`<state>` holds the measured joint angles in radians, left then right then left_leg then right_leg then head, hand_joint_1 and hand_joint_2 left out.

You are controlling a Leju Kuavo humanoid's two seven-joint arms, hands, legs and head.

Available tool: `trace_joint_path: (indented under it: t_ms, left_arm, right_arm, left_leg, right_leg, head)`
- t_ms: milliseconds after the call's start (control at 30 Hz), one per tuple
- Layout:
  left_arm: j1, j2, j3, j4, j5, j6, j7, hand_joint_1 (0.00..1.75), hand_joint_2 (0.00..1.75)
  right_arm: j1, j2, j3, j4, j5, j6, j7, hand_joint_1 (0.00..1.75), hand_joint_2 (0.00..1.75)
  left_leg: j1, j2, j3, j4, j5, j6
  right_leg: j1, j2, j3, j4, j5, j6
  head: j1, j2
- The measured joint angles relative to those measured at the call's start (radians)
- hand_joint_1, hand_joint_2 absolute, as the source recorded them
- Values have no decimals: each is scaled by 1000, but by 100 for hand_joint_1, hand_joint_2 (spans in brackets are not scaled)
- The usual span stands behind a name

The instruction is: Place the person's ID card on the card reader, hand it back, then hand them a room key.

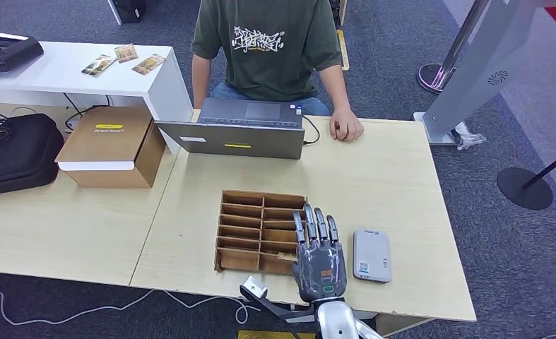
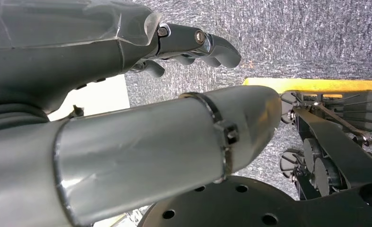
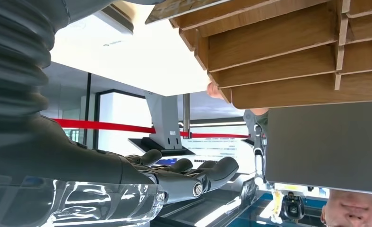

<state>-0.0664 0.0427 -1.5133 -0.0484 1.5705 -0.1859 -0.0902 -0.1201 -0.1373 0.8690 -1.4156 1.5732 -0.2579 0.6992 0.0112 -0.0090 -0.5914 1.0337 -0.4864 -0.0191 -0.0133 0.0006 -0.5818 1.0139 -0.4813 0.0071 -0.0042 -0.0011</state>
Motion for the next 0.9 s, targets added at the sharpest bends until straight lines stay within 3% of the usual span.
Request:
trace_joint_path:
  t_ms: [533,900]
  left_arm:
    - [0,2,0,0,0,-2,3,0,0]
    - [0,2,0,0,0,1,3,0,0]
  right_arm:
    - [70,5,-12,-10,0,97,-55,0,175]
    - [86,19,-35,8,0,100,-82,0,175]
  left_leg:
    - [0,0,0,0,0,0]
    - [0,0,0,0,0,0]
  right_leg:
    - [0,0,0,0,0,0]
    - [0,0,0,0,0,0]
  head:
    - [0,0]
    - [0,0]
